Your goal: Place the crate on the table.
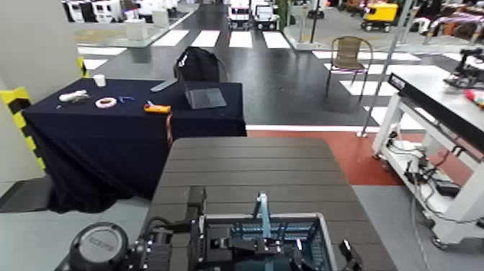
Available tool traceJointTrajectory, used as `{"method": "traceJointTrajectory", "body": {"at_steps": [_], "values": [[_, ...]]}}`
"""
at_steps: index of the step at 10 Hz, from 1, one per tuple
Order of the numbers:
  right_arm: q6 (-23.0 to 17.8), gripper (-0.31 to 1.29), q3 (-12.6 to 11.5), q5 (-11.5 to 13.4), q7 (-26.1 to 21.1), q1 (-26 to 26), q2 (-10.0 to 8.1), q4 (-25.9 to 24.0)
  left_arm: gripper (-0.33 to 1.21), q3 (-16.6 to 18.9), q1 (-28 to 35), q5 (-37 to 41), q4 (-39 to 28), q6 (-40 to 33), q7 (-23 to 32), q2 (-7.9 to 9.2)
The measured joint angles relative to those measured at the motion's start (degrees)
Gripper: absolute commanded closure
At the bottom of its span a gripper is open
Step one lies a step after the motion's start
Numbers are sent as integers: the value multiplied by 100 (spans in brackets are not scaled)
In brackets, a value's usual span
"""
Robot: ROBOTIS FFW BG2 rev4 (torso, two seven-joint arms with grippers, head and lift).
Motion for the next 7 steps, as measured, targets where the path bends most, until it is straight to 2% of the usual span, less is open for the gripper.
{"method": "traceJointTrajectory", "body": {"at_steps": [7], "values": [[-22,13,22,-26,-3,-14,-4,26,120,-165,-216,12,304,-187,-17,-83]]}}
